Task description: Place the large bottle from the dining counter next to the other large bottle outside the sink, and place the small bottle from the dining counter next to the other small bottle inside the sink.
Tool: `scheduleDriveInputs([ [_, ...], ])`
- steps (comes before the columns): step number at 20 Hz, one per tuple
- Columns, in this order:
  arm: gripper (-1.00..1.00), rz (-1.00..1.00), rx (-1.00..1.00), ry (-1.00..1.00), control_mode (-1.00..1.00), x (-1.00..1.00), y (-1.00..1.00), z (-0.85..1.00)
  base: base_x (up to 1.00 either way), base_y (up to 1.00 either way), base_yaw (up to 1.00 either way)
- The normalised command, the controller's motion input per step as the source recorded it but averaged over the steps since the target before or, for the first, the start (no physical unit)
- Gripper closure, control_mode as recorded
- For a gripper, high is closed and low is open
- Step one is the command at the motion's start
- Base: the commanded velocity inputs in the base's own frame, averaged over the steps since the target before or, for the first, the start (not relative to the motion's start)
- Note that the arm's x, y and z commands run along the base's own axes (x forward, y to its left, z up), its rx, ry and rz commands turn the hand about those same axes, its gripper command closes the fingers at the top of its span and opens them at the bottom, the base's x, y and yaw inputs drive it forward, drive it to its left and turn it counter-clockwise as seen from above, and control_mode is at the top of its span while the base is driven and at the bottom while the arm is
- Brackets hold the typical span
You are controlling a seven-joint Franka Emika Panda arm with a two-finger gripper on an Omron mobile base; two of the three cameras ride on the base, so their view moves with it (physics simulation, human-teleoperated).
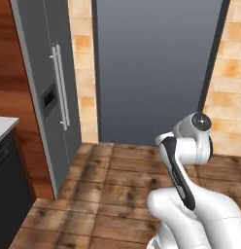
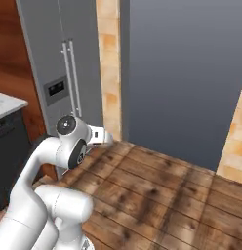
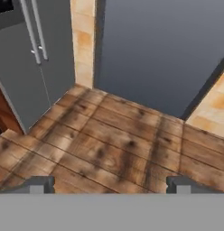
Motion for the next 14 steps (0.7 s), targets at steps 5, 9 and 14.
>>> scheduleDriveInputs([
  [5, -1.0, 0.0, 0.0, 0.0, 1.0, 0.0, 0.0, 0.0, -0.06, -0.74, -0.54],
  [9, -1.0, 0.0, 0.0, 0.0, 1.0, 0.0, 0.0, 0.0, -0.11, -0.54, -0.6],
  [14, -1.0, 0.0, 0.0, 0.0, 1.0, 0.0, 0.0, 0.0, -0.07, -0.55, -0.6],
])
